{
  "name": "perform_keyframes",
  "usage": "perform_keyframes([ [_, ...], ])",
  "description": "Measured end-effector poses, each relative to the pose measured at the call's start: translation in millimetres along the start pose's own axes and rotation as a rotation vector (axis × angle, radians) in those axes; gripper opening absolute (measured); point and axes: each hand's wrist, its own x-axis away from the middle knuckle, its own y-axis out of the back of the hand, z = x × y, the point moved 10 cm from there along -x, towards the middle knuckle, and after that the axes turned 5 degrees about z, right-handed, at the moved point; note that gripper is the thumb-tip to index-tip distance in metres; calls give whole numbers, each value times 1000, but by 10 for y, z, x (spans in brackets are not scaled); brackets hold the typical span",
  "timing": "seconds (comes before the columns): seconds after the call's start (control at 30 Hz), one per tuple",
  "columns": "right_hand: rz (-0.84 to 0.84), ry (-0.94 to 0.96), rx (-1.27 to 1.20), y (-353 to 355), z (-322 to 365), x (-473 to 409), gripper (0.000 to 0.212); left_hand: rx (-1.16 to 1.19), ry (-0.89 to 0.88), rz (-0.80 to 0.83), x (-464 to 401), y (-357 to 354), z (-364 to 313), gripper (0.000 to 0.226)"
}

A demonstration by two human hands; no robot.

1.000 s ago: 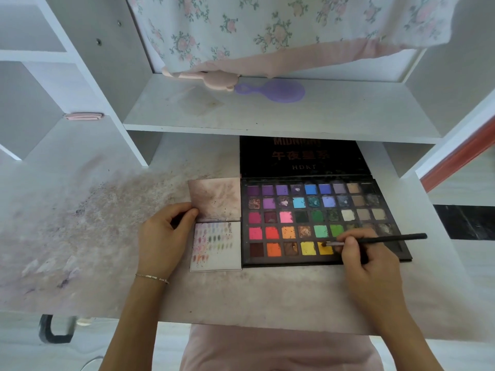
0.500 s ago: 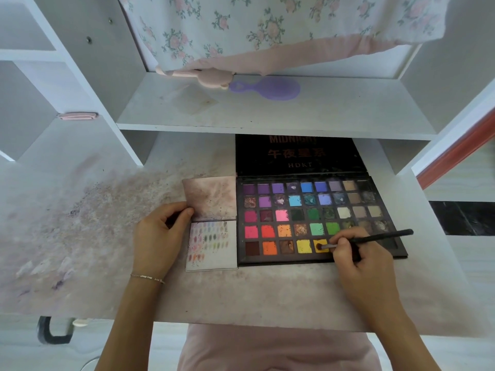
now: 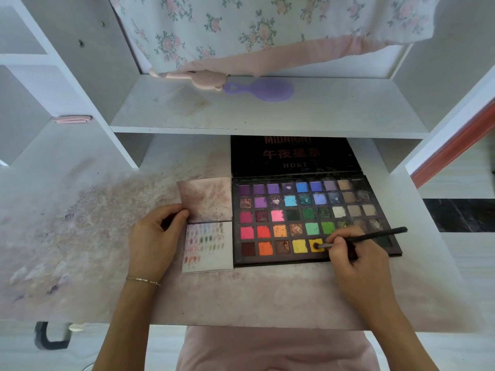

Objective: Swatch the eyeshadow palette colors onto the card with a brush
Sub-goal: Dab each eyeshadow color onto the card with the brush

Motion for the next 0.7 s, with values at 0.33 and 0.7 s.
perform_keyframes([
  [0.33, 87, 130, -173, -404, 372, 6, 8, -18, -3, 1, -3, -5, -6, 12],
  [0.7, 335, 143, -185, -1207, 692, 72, 8, 40, 2, 18, -8, -23, 4, 12],
])
